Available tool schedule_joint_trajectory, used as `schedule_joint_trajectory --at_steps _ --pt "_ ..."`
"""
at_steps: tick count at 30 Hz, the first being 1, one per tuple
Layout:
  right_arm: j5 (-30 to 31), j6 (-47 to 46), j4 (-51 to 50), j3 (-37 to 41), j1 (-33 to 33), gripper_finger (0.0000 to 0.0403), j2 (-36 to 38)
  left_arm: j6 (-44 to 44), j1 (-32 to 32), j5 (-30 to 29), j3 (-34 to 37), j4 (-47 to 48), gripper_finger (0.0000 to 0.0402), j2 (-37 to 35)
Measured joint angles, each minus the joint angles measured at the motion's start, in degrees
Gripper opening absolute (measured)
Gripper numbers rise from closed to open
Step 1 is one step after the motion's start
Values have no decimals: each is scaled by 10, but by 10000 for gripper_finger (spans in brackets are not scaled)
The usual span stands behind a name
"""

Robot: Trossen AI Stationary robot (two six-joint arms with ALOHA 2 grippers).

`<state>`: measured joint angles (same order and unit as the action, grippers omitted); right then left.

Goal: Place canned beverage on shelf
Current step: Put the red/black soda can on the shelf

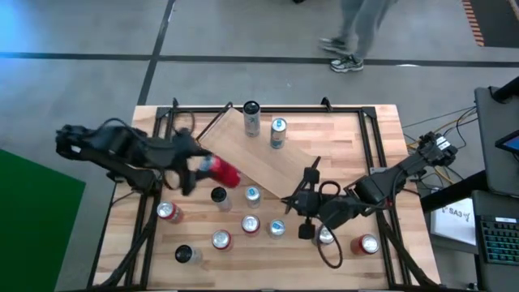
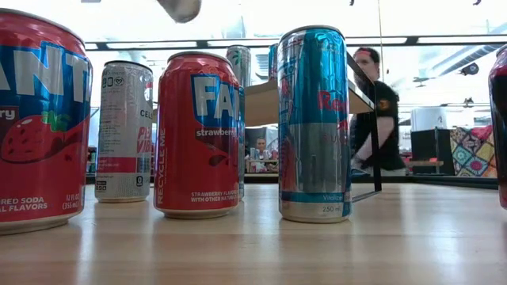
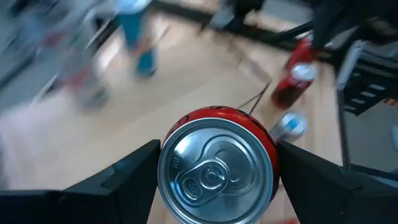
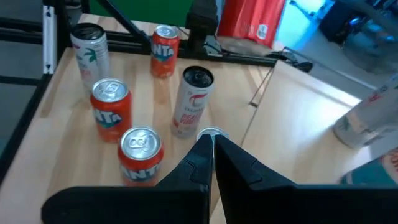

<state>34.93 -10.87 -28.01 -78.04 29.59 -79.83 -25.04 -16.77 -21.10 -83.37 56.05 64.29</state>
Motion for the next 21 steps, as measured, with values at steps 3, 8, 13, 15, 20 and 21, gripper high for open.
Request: schedule_joint_trajectory --at_steps 3,8,13,15,20,21 --pt "-23 -11 -1 -7 -12 9 0 73 -13 2 -3 -100 280 42" --pt "-24 -15 -5 -25 -22 9 5 142 -13 10 -23 -130 280 107" --pt "-25 -62 -58 -50 -27 9 20 167 -13 5 -43 -134 280 154" --pt "-37 -81 -80 -52 -34 9 23 174 -13 5 -45 -147 280 167" --pt "-86 -91 -90 -52 -45 9 23 190 -14 5 -57 -156 280 200" --pt "-86 -88 -90 -52 -45 9 23 191 -15 5 -59 -162 280 205"
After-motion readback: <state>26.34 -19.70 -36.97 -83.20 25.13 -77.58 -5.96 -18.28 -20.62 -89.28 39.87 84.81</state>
